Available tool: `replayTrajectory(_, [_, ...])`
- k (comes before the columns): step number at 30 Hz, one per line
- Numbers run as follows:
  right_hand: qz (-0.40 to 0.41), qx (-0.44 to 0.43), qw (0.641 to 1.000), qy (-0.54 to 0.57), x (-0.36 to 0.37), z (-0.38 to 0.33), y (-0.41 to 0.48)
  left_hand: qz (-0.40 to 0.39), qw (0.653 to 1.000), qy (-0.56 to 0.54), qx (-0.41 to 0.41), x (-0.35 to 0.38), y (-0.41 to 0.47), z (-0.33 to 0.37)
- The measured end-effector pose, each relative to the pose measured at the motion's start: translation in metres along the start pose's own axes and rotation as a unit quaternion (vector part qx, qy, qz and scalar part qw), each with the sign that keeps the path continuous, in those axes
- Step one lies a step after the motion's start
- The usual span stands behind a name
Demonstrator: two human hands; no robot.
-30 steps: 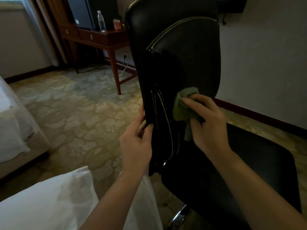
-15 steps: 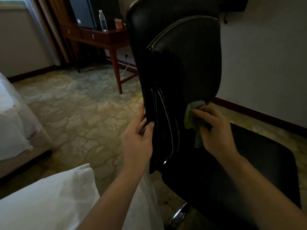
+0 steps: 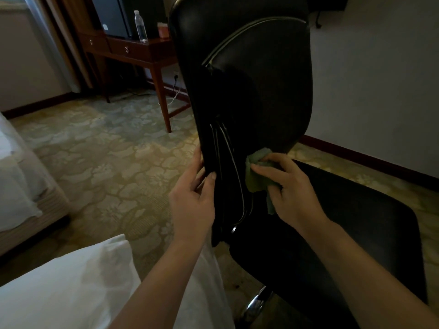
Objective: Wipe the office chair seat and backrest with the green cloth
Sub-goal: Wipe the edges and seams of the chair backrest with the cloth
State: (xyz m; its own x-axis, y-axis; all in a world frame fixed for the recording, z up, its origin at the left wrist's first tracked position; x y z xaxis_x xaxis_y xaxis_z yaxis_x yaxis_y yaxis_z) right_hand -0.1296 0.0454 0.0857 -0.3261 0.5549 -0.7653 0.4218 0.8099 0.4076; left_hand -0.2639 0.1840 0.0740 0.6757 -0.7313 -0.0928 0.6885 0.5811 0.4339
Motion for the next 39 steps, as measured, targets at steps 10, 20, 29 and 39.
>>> replayTrajectory(10, [0.072,-0.029,0.996,0.034,-0.022,-0.023,0.019,0.009,1.000,0.002,-0.006,0.000,0.000,-0.001])
replayTrajectory(20, [-0.010,0.034,0.999,0.020,0.009,0.013,-0.016,0.019,1.000,0.008,-0.011,0.001,-0.001,-0.001])
replayTrajectory(29, [0.085,0.017,0.996,0.023,-0.011,-0.010,0.007,0.017,1.000,-0.006,-0.013,0.001,-0.001,-0.003])
replayTrajectory(39, [0.034,0.003,0.999,0.000,0.017,0.005,-0.010,0.013,1.000,-0.011,-0.022,-0.001,-0.001,-0.002])
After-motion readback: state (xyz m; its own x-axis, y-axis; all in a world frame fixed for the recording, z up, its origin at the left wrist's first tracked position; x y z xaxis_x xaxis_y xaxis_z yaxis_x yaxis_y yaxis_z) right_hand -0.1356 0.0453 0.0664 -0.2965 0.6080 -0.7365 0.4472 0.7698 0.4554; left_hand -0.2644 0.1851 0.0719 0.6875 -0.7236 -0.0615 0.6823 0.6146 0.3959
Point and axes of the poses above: each hand's wrist, its own y-axis towards the middle knuckle, its own x-axis out of the palm, z = x × y, the point moved 5 cm from there along y, towards the middle knuckle, and after that the axes turned 13 degrees about -z, right-handed, at the moved point
